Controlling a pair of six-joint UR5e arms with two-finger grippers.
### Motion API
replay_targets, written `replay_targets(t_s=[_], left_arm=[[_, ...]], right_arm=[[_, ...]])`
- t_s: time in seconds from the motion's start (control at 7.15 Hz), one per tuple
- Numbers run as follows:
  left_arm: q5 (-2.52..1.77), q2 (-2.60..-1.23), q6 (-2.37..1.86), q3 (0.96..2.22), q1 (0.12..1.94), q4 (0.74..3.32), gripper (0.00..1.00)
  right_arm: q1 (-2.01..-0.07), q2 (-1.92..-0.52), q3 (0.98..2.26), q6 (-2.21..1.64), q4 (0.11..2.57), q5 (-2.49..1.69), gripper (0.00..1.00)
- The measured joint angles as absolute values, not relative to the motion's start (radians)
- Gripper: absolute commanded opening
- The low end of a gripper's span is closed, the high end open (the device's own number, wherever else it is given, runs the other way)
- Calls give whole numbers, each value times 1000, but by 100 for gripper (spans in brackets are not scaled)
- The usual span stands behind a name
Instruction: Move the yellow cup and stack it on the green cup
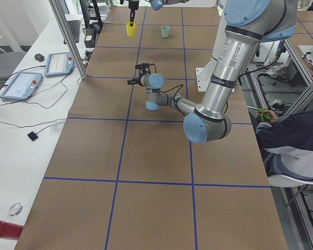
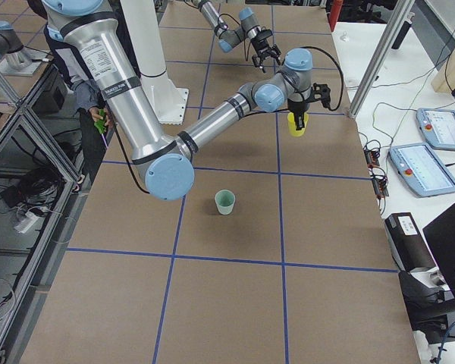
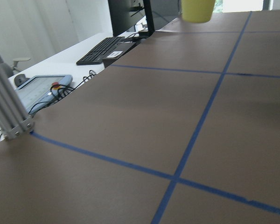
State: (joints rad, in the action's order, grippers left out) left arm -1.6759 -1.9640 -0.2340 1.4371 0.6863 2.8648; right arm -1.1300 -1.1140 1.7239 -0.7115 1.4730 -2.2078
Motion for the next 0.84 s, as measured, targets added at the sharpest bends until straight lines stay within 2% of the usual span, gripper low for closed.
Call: replay_targets(t_s=[0.56, 0.84], left_arm=[[-1801, -1901, -219, 1588, 888, 2250, 99], [-2018, -1846, -122, 1599, 1064, 2092, 99]], right_arm=[[-1261, -1232, 1724, -457, 1472, -2295, 0], [-1287, -1289, 1727, -376, 1469, -2308, 0]])
